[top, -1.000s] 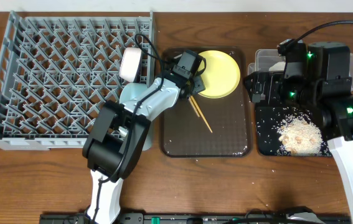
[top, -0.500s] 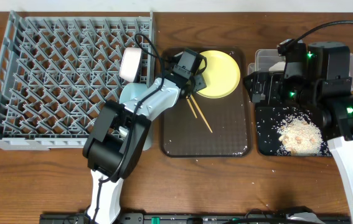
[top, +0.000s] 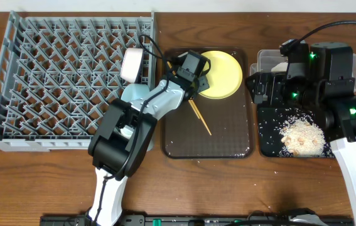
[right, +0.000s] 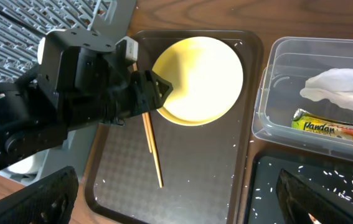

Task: Sort waste into correct bins and load items into the dishwasher

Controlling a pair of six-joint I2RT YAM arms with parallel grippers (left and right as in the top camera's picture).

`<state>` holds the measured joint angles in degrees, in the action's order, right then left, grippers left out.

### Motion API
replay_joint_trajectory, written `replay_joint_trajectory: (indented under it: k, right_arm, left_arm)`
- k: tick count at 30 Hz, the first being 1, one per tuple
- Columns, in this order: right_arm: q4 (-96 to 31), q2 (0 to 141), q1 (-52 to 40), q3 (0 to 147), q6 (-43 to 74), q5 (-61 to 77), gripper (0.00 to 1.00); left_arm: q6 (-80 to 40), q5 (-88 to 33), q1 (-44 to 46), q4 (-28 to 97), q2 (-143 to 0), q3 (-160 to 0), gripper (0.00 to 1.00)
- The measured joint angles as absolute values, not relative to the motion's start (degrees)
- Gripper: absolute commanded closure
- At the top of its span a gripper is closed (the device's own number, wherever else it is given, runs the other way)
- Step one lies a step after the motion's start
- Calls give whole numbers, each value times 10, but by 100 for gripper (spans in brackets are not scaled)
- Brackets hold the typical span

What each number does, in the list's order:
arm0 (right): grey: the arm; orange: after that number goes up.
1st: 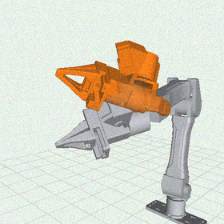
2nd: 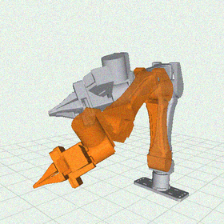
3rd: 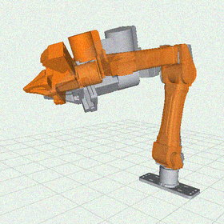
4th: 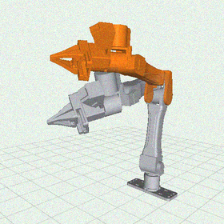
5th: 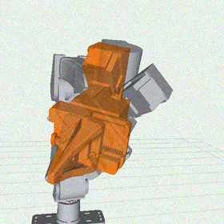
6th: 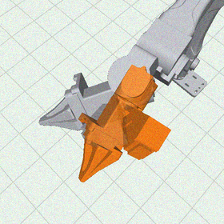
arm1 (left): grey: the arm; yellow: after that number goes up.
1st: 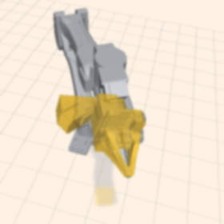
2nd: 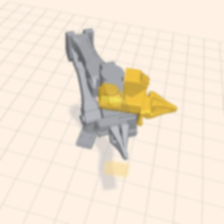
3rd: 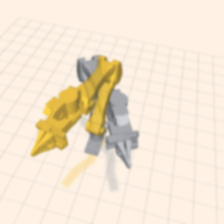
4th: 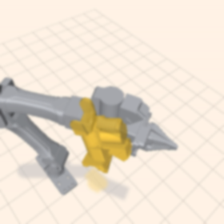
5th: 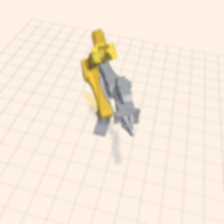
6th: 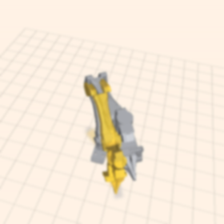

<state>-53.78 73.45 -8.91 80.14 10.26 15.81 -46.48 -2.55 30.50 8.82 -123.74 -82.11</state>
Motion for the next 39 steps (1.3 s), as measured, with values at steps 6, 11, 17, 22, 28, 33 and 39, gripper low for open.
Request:
replay_joint_trajectory:
  k: [6, 11, 17, 22, 28, 33, 39]
  right_arm:
    - [-538, 735, -89, 801, 103, 158, 1]
    - [-538, 735, -89, 801, 103, 158, 1]
    - [-538, 735, -89, 801, 103, 158, 1]
    - [-538, 735, -89, 801, 103, 158, 1]
    - [-538, 735, -89, 801, 103, 158, 1]
    - [-538, 735, -89, 801, 103, 158, 1]
    - [-538, 735, -89, 801, 103, 158, 1]
  left_arm:
    - [-468, -16, 305, 76, -1258, -831, 93]
    - [-467, -16, 303, 76, -1261, -836, 92]
    - [-434, -15, 297, 106, -1244, -830, 92]
    - [-389, 25, 295, 153, -1193, -816, 93]
    - [-338, 61, 294, 163, -1096, -816, 93]
    - [-300, 79, 294, 166, -1060, -816, 88]
    - [-302, 77, 295, 202, -1062, -816, 75]
